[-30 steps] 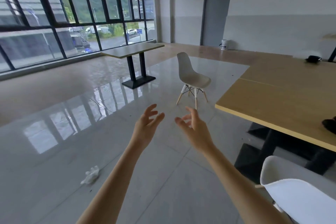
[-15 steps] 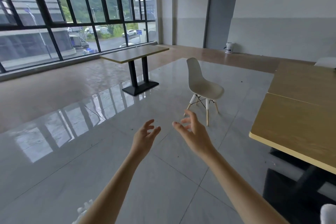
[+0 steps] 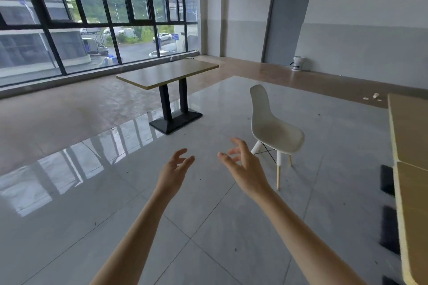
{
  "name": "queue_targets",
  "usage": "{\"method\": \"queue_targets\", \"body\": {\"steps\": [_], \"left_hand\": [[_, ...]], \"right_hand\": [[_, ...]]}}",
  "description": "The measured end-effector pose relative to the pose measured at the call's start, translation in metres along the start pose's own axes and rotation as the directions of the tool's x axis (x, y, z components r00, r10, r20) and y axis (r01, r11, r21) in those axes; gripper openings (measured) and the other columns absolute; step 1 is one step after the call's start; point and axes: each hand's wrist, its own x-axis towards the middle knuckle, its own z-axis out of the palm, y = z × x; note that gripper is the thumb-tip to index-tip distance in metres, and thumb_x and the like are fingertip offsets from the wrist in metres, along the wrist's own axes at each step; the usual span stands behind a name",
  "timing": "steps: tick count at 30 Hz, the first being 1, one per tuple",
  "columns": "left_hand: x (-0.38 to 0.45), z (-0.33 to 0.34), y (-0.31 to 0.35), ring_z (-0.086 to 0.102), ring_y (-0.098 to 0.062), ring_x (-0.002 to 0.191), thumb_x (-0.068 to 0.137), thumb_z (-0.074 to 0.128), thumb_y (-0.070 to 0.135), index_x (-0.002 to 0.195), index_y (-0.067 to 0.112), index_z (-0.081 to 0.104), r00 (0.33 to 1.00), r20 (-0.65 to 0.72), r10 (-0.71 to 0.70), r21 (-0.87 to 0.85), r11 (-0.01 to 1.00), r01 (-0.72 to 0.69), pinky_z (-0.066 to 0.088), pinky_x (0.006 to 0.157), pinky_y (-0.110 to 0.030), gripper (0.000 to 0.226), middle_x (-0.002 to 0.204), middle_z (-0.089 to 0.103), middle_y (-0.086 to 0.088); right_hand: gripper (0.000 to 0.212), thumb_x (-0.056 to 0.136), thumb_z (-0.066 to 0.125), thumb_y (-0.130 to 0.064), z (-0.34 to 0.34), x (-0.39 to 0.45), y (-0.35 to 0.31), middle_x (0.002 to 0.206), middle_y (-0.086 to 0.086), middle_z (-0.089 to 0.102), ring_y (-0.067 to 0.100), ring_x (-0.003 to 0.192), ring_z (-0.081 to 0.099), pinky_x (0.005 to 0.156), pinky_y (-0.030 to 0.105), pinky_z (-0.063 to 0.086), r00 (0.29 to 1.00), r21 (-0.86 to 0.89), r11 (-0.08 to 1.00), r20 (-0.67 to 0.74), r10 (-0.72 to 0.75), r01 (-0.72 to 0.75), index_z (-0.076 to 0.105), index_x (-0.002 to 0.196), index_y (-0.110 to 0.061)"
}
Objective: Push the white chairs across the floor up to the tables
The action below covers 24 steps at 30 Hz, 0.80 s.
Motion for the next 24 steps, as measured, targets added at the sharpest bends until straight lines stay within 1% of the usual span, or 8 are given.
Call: {"method": "queue_targets", "body": {"steps": [3, 5, 8, 12, 16, 18, 21, 24], "left_hand": [[0.068, 0.003, -0.01, 0.056, -0.032, 0.113, 0.092, 0.054, 0.031, 0.131, 0.017, 0.047, 0.998, 0.058, -0.006, -0.039, 0.999, 0.008, 0.041, 0.093, -0.04, 0.042, 0.117, 0.061, -0.011], [0.121, 0.007, -0.017, 0.057, -0.031, 0.112, 0.089, 0.056, 0.034, 0.126, 0.018, 0.052, 0.995, 0.097, 0.005, -0.054, 0.999, 0.0, 0.04, 0.09, -0.037, 0.041, 0.109, 0.06, -0.007], [0.21, 0.011, -0.021, 0.058, -0.028, 0.109, 0.094, 0.052, 0.025, 0.121, 0.017, 0.057, 0.988, 0.15, 0.046, -0.049, 0.998, -0.039, 0.04, 0.086, -0.031, 0.029, 0.108, 0.06, -0.005], [0.334, 0.007, 0.002, 0.058, -0.02, 0.096, 0.094, 0.051, 0.022, 0.124, 0.015, 0.054, 0.982, 0.167, 0.091, -0.075, 0.994, -0.08, 0.044, 0.071, -0.021, 0.031, 0.108, 0.06, -0.005], [0.446, 0.012, 0.031, 0.06, -0.014, 0.086, 0.094, 0.052, 0.021, 0.123, 0.019, 0.052, 0.968, 0.216, 0.13, -0.118, 0.987, -0.107, 0.039, 0.083, -0.028, 0.029, 0.105, 0.06, -0.003], [0.5, 0.023, 0.03, 0.061, -0.014, 0.087, 0.093, 0.053, 0.023, 0.115, 0.024, 0.057, 0.951, 0.27, 0.151, -0.079, 0.988, -0.135, 0.043, 0.077, -0.024, 0.022, 0.102, 0.064, -0.003], [0.564, 0.044, 0.02, 0.06, -0.012, 0.089, 0.092, 0.055, 0.025, 0.116, 0.022, 0.061, 0.925, 0.35, 0.149, -0.021, 0.988, -0.152, 0.045, 0.066, -0.009, 0.025, 0.097, 0.065, 0.0], [0.641, 0.064, 0.004, 0.059, -0.014, 0.093, 0.092, 0.055, 0.024, 0.122, 0.02, 0.057, 0.914, 0.391, 0.104, 0.005, 0.993, -0.115, 0.044, 0.068, -0.015, 0.031, 0.105, 0.064, -0.001]], "right_hand": [[0.048, 0.088, 0.055, -0.042, 0.028, 0.06, 0.026, 0.118, 0.002, 0.058, 0.017, 0.1, 0.058, 0.086, 0.035, 0.048, 0.999, -0.006, 0.999, 0.003, 0.043, -0.043, 0.041, 0.131, -0.025], [0.048, 0.089, 0.054, -0.042, 0.05, 0.109, 0.043, 0.118, 0.003, 0.058, 0.018, 0.1, 0.058, 0.087, 0.036, 0.048, 0.997, -0.002, 0.998, 0.006, 0.071, -0.071, 0.041, 0.131, -0.024], [0.048, 0.091, 0.052, -0.039, 0.077, 0.191, 0.059, 0.119, 0.004, 0.058, 0.018, 0.102, 0.057, 0.088, 0.034, 0.046, 0.995, 0.003, 0.995, 0.013, 0.1, -0.1, 0.04, 0.133, -0.021], [0.054, 0.084, 0.05, -0.043, 0.088, 0.311, 0.067, 0.11, 0.006, 0.062, 0.023, 0.103, 0.06, 0.09, 0.037, 0.044, 0.99, -0.008, 0.99, -0.023, 0.141, -0.141, 0.044, 0.132, -0.018], [0.056, 0.082, 0.054, -0.043, 0.086, 0.422, 0.079, 0.103, 0.002, 0.062, 0.021, 0.099, 0.06, 0.087, 0.034, 0.043, 0.973, 0.024, 0.98, -0.117, 0.199, -0.197, 0.044, 0.131, -0.018], [0.048, 0.089, 0.057, -0.033, 0.092, 0.475, 0.095, 0.108, 0.004, 0.064, 0.022, 0.102, 0.059, 0.087, 0.034, 0.043, 0.961, 0.028, 0.973, -0.151, 0.232, -0.23, 0.043, 0.132, -0.018], [0.043, 0.093, 0.052, -0.025, 0.104, 0.541, 0.121, 0.108, 0.004, 0.062, 0.023, 0.105, 0.058, 0.085, 0.03, 0.039, 0.95, 0.016, 0.966, -0.177, 0.255, -0.257, 0.042, 0.133, -0.016], [0.043, 0.093, 0.051, -0.021, 0.116, 0.613, 0.15, 0.099, -0.002, 0.057, 0.018, 0.095, 0.055, 0.08, 0.025, 0.037, 0.952, -0.047, 0.964, -0.179, 0.25, -0.262, 0.04, 0.135, -0.016]]}}
